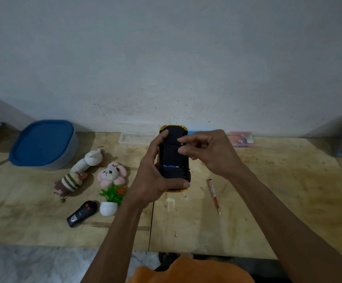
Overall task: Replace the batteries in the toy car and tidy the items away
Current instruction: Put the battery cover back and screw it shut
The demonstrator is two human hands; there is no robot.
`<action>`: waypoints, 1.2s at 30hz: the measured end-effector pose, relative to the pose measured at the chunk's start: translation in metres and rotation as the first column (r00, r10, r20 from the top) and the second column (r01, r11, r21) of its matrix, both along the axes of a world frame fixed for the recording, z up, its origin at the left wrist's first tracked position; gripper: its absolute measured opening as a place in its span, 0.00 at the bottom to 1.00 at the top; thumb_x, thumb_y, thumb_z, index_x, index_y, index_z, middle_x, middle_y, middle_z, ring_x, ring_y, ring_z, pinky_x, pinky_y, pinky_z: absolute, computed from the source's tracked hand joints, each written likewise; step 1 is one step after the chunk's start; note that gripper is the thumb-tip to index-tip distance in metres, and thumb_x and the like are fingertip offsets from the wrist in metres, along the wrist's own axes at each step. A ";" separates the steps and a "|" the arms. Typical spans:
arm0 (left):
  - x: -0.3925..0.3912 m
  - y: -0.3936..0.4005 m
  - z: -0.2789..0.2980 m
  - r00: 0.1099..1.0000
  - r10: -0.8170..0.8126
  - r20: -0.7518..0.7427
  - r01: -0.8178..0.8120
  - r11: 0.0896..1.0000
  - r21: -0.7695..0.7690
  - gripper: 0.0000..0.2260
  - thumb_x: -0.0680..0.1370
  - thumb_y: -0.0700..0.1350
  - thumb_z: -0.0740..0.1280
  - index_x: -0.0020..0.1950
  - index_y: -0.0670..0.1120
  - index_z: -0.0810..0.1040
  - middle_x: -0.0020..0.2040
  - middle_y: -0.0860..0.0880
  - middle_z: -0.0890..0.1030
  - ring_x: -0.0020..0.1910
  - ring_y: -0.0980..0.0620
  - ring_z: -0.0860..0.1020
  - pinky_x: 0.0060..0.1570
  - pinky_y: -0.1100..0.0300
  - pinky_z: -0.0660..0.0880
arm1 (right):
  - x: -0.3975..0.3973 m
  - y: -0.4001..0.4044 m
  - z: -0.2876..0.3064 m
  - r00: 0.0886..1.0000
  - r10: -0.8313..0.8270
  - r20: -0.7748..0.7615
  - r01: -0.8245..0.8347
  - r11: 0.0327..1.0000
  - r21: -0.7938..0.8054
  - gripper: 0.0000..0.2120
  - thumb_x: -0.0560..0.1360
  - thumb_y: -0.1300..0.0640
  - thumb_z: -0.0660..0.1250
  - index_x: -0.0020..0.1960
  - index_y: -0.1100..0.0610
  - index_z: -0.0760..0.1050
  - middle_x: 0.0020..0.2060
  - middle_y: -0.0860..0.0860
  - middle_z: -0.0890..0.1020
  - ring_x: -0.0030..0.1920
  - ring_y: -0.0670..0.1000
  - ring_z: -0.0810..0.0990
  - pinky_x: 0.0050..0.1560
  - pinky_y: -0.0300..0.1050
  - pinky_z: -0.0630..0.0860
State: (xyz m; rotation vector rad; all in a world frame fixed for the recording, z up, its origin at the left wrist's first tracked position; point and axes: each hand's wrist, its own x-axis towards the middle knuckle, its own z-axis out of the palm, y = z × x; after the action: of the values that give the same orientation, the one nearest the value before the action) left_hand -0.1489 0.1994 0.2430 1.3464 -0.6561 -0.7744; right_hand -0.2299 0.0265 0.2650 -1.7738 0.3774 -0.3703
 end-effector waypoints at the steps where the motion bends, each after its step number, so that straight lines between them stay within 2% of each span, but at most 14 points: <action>1: 0.000 0.000 0.002 1.000 0.002 0.015 -0.001 1.000 -0.011 0.53 0.62 0.24 0.79 0.78 0.54 0.61 0.72 0.51 0.70 0.60 0.47 0.82 0.45 0.51 0.83 | 0.001 -0.001 0.002 1.000 0.013 0.006 -0.012 1.000 -0.020 0.11 0.70 0.61 0.77 0.52 0.56 0.85 0.39 0.55 0.86 0.34 0.44 0.80 0.38 0.39 0.78; 7: 0.002 -0.002 0.009 0.997 0.007 0.071 -0.004 0.999 -0.034 0.53 0.62 0.24 0.79 0.79 0.52 0.60 0.72 0.53 0.70 0.59 0.51 0.82 0.42 0.54 0.83 | 0.003 -0.005 0.007 1.000 0.005 0.009 -0.005 0.998 -0.055 0.10 0.70 0.59 0.78 0.51 0.54 0.85 0.38 0.47 0.86 0.35 0.42 0.81 0.38 0.38 0.77; 13: 0.002 -0.004 0.008 0.999 -0.007 0.044 0.008 1.000 -0.030 0.53 0.62 0.24 0.79 0.79 0.54 0.61 0.73 0.53 0.69 0.61 0.49 0.81 0.43 0.51 0.83 | 0.004 -0.006 0.007 1.000 0.007 0.001 -0.007 0.991 -0.133 0.11 0.71 0.59 0.77 0.52 0.55 0.85 0.42 0.46 0.86 0.40 0.42 0.84 0.41 0.36 0.77; 17: 0.003 -0.004 0.005 0.999 -0.001 0.044 0.002 1.000 -0.014 0.53 0.62 0.26 0.80 0.78 0.55 0.62 0.70 0.58 0.72 0.62 0.49 0.81 0.46 0.50 0.83 | 0.006 -0.007 0.012 1.000 0.025 -0.019 -0.028 0.982 -0.189 0.10 0.70 0.58 0.77 0.52 0.56 0.86 0.39 0.44 0.86 0.39 0.38 0.83 0.41 0.34 0.77; 20: 0.003 -0.004 0.004 0.999 -0.003 0.039 0.003 1.000 -0.003 0.52 0.62 0.26 0.80 0.78 0.56 0.62 0.71 0.57 0.72 0.62 0.49 0.80 0.46 0.50 0.83 | 0.008 -0.007 0.015 0.999 0.022 -0.043 -0.030 0.981 -0.190 0.10 0.70 0.59 0.78 0.51 0.55 0.86 0.39 0.46 0.86 0.39 0.41 0.84 0.42 0.37 0.80; 24: 0.003 -0.003 0.001 0.999 0.014 0.030 -0.014 1.000 0.009 0.52 0.61 0.27 0.81 0.78 0.56 0.63 0.70 0.58 0.72 0.64 0.48 0.79 0.51 0.46 0.83 | 0.012 -0.008 0.015 0.994 0.035 -0.099 -0.060 0.965 -0.256 0.10 0.70 0.58 0.78 0.51 0.54 0.86 0.38 0.43 0.85 0.38 0.37 0.82 0.41 0.32 0.76; 29: 0.002 -0.003 -0.005 0.999 0.025 -0.024 -0.025 0.999 0.024 0.52 0.60 0.26 0.81 0.76 0.57 0.65 0.67 0.63 0.75 0.65 0.46 0.79 0.52 0.40 0.82 | 0.015 -0.005 0.012 0.986 0.041 -0.159 -0.098 0.922 -0.374 0.12 0.70 0.56 0.78 0.53 0.55 0.85 0.46 0.50 0.87 0.46 0.47 0.84 0.51 0.43 0.81; 33: 0.000 -0.002 -0.010 0.997 0.040 -0.071 -0.037 0.998 0.045 0.52 0.59 0.25 0.80 0.74 0.60 0.68 0.65 0.62 0.77 0.63 0.43 0.80 0.50 0.39 0.82 | 0.017 -0.004 0.010 0.975 0.068 -0.212 -0.157 0.885 -0.439 0.13 0.71 0.54 0.77 0.55 0.55 0.85 0.45 0.50 0.87 0.42 0.47 0.83 0.44 0.37 0.76; 36: 0.002 -0.002 -0.007 0.997 0.051 -0.054 -0.048 0.998 0.048 0.52 0.59 0.25 0.81 0.75 0.60 0.67 0.65 0.65 0.76 0.64 0.47 0.79 0.50 0.42 0.83 | 0.017 -0.001 0.007 0.987 0.007 -0.159 -0.068 0.921 -0.384 0.14 0.70 0.55 0.78 0.55 0.55 0.84 0.40 0.49 0.87 0.41 0.44 0.84 0.46 0.38 0.79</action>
State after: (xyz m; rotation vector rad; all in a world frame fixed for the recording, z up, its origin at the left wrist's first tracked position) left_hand -0.1469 0.1976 0.2360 1.3737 -0.5622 -0.7883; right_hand -0.2132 0.0260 0.2718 -2.2063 0.3982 -0.2938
